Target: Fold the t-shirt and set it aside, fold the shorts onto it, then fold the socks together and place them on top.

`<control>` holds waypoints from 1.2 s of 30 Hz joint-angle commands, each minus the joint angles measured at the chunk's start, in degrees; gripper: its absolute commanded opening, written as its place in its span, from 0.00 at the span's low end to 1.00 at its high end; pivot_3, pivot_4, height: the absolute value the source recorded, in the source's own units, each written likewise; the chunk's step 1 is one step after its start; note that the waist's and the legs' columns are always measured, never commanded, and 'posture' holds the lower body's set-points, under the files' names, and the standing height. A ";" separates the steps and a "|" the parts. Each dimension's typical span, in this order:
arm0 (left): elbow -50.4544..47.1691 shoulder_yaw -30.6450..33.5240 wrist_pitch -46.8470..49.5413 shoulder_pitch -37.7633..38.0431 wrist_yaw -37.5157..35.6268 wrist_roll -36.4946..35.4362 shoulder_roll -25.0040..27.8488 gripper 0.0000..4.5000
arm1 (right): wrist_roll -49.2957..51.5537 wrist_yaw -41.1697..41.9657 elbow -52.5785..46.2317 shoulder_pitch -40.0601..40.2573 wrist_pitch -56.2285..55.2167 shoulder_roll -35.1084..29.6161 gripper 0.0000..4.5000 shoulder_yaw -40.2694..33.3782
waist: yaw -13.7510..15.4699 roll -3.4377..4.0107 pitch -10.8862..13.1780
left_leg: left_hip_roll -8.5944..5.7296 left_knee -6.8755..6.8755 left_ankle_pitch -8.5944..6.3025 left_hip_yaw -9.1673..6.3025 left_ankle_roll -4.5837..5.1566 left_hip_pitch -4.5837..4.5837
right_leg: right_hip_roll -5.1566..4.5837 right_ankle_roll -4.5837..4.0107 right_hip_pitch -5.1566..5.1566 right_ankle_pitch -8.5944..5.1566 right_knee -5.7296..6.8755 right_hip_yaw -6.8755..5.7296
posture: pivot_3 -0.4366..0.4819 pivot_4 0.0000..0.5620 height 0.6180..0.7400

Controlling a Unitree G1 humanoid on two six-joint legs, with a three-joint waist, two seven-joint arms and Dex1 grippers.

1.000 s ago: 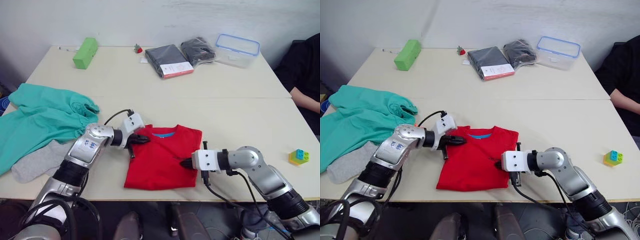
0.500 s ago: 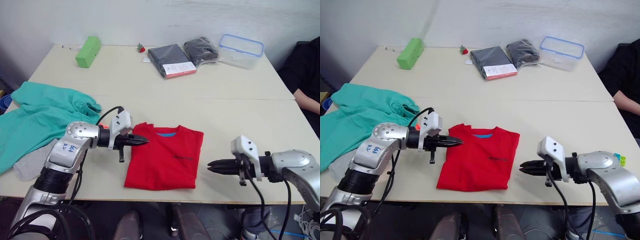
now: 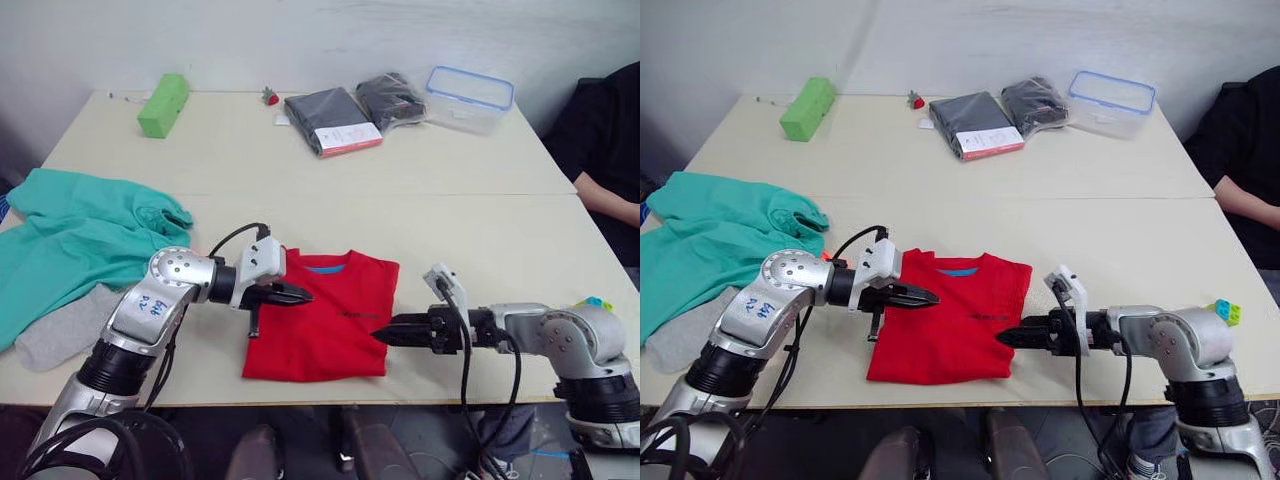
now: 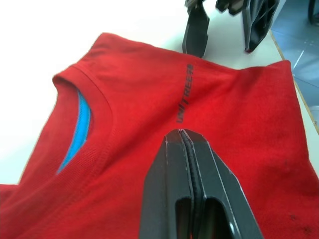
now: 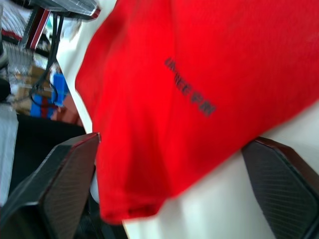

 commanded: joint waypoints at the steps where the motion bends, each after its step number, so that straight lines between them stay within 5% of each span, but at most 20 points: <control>1: -1.62 1.92 -0.80 -0.71 0.12 -0.76 0.58 0.00 | -3.16 -4.05 4.41 -1.97 0.56 3.74 1.00 3.53 | -0.56 -0.06 -0.04 | 0.00 0.00 0.02 0.04 0.02 0.03 | 0.00 -0.01 0.03 0.04 0.00 0.05 | 0.48 0.27 1.00; 9: -4.04 3.69 0.28 0.34 0.45 -1.25 2.04 0.00 | -6.27 -5.09 9.20 -4.18 -1.51 8.33 0.95 7.18 | -1.06 -0.21 -0.16 | 0.02 -0.16 0.22 0.04 0.09 0.13 | 0.05 -0.12 0.01 0.18 -0.01 0.04 | 0.48 0.27 1.00; 22: -7.52 4.88 1.96 2.44 1.01 -3.15 2.95 0.00 | -6.86 -4.44 5.92 -3.29 -1.99 5.45 0.01 5.15 | -0.70 -0.34 -0.25 | 0.06 -0.31 0.06 0.00 -0.19 0.02 | 0.01 -0.13 -0.09 0.14 -0.15 -0.02 | 0.48 0.27 1.00; 29: -8.92 3.50 2.52 1.85 1.50 -4.21 0.84 0.00 | -4.88 -3.20 2.88 -2.56 -1.27 -3.60 0.00 -3.01 | 1.70 -0.11 -0.13 | -0.08 -0.27 0.05 0.04 0.10 -0.32 | -0.32 0.15 -0.09 0.30 -0.74 -0.13 | 0.48 0.27 1.00; 36: -11.21 2.61 3.18 0.98 2.55 -5.28 -2.29 0.00 | -9.53 11.66 10.33 3.34 -12.04 -28.86 0.00 -8.36 | 3.46 0.78 -0.15 | -0.48 -0.15 -0.04 0.07 0.66 -1.73 | -0.91 0.61 -1.17 0.27 -0.97 -0.40 | 0.48 0.27 1.00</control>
